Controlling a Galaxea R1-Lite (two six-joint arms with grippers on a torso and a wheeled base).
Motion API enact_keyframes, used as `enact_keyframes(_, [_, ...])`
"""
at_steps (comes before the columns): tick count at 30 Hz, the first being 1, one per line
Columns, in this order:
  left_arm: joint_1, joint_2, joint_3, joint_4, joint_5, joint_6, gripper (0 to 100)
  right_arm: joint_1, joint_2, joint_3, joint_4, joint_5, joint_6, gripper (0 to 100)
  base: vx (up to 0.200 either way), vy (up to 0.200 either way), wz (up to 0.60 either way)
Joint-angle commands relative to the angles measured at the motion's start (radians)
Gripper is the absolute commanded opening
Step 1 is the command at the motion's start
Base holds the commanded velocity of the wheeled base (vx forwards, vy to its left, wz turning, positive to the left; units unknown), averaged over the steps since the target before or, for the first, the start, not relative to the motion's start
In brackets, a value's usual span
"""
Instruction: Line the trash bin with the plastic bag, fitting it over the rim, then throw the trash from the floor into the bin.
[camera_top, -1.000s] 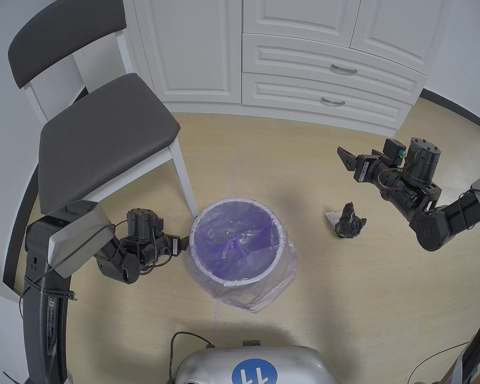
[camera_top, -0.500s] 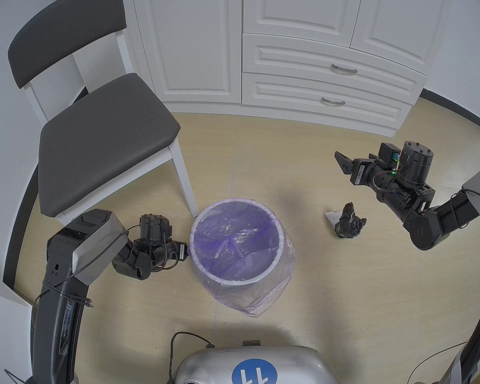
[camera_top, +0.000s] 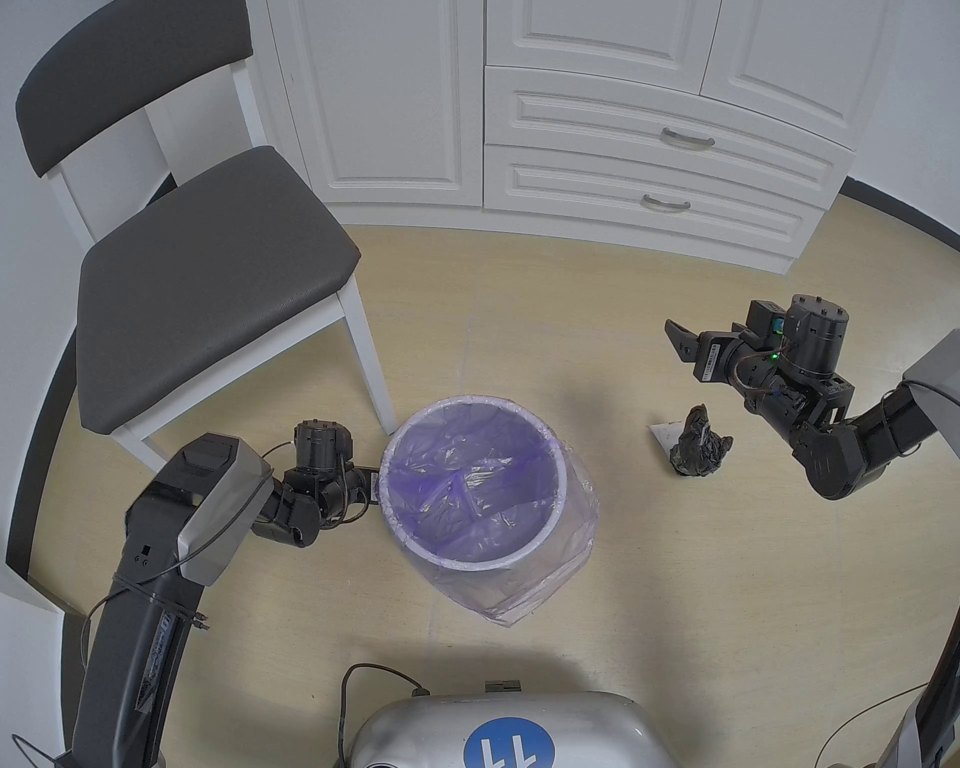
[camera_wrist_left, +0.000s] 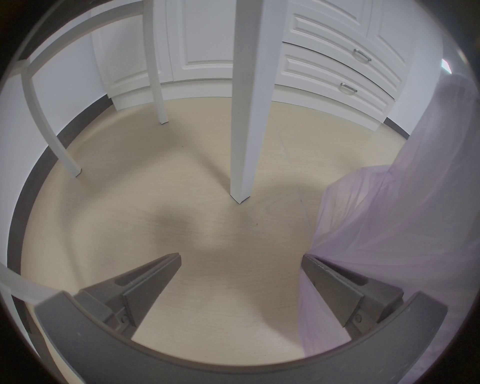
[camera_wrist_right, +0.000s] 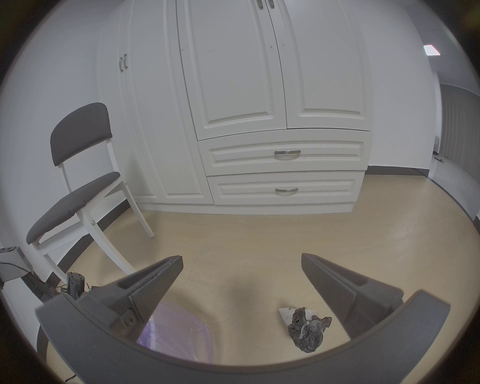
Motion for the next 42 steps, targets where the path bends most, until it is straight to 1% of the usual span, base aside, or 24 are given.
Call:
enact_keyframes(1, [0.004,-0.204,0.226,-0.015,-0.011,-0.066,100,-0.01,0.005,-0.003,0.026,0.0,0.0,100,0.0,0.0,0.0])
enact_keyframes(2, [0.004,-0.204,0.226,-0.015,-0.011,-0.066,100,-0.01,0.005,-0.003,0.026,0.0,0.0,100,0.0,0.0,0.0])
enact_keyframes(4, [0.004,-0.365,0.437,-0.112,-0.025,-0.066,100,-0.017,-0.018,0.007,0.029,0.0,0.0,100,0.0,0.0,0.0])
enact_keyframes(7, [0.006,-0.489,0.64,-0.196,-0.052,-0.061,100,-0.02,-0.043,0.02,0.043,0.0,-0.001,100,0.0,0.0,0.0])
enact_keyframes(8, [0.004,-0.546,0.739,-0.234,-0.071,-0.055,100,-0.025,-0.061,0.029,0.064,0.0,-0.001,100,0.0,0.0,0.0])
enact_keyframes(9, [0.004,-0.591,0.807,-0.26,-0.083,-0.049,100,-0.028,-0.078,0.035,0.089,0.001,-0.001,100,0.0,0.0,0.0])
enact_keyframes(11, [0.003,-0.661,0.914,-0.32,-0.098,-0.049,100,-0.031,-0.103,0.043,0.142,0.001,-0.001,100,0.0,0.0,0.0])
enact_keyframes(12, [0.003,-0.71,0.991,-0.379,-0.104,-0.049,100,-0.031,-0.113,0.046,0.184,0.001,-0.001,100,0.0,0.0,0.0])
enact_keyframes(13, [0.001,-0.729,1.019,-0.402,-0.109,-0.049,100,-0.033,-0.118,0.046,0.196,0.001,-0.001,100,0.0,0.0,0.0])
enact_keyframes(14, [0.001,-0.772,1.089,-0.454,-0.118,-0.047,100,-0.034,-0.124,0.047,0.233,0.0,-0.003,100,0.0,0.0,0.0])
enact_keyframes(15, [0.001,-0.789,1.115,-0.472,-0.123,-0.044,100,-0.039,-0.126,0.05,0.245,0.0,-0.004,100,0.0,0.0,0.0])
enact_keyframes(16, [0.001,-0.844,1.203,-0.518,-0.141,-0.033,100,-0.048,-0.127,0.053,0.285,0.003,-0.017,100,0.0,0.0,0.0])
enact_keyframes(18, [-0.001,-0.911,1.302,-0.55,-0.173,-0.01,100,-0.06,-0.118,0.049,0.322,0.018,-0.046,100,0.0,0.0,0.0])
enact_keyframes(19, [-0.004,-0.959,1.376,-0.566,-0.196,0.008,100,-0.075,-0.104,0.041,0.343,0.032,-0.061,100,0.0,0.0,0.0])
enact_keyframes(20, [-0.005,-0.976,1.399,-0.572,-0.206,0.013,100,-0.082,-0.095,0.038,0.349,0.037,-0.063,100,0.0,0.0,0.0])
enact_keyframes(22, [-0.02,-1.057,1.516,-0.619,-0.259,0.034,100,-0.111,-0.023,-0.011,0.383,0.07,-0.064,100,0.0,0.0,0.0])
enact_keyframes(23, [-0.02,-1.057,1.516,-0.619,-0.259,0.034,100,-0.111,-0.023,-0.011,0.383,0.07,-0.064,100,0.0,0.0,0.0])
enact_keyframes(24, [-0.036,-1.1,1.572,-0.659,-0.293,0.042,100,-0.129,0.043,-0.062,0.405,0.081,-0.063,100,0.0,0.0,0.0])
enact_keyframes(26, [-0.051,-1.144,1.628,-0.719,-0.308,0.039,100,-0.149,0.141,-0.14,0.426,0.081,-0.057,100,0.0,0.0,0.0])
enact_keyframes(28, [-0.057,-1.166,1.651,-0.759,-0.307,0.034,100,-0.161,0.199,-0.189,0.432,0.081,-0.05,100,0.0,0.0,0.0])
enact_keyframes(29, [-0.059,-1.181,1.664,-0.805,-0.307,0.03,100,-0.169,0.252,-0.233,0.435,0.081,-0.038,100,0.0,0.0,0.0])
enact_keyframes(34, [-0.053,-1.203,1.684,-0.932,-0.299,0.0,100,-0.192,0.399,-0.362,0.431,0.069,0.005,100,0.0,0.0,0.0])
enact_keyframes(38, [-0.059,-1.273,1.694,-0.937,-0.302,-0.046,100,-0.212,0.492,-0.453,0.431,0.067,0.019,100,0.0,0.0,0.0])
enact_keyframes(42, [-0.074,-1.332,1.7,-0.937,-0.305,-0.038,100,-0.224,0.588,-0.557,0.425,0.058,0.031,100,0.0,0.0,0.0])
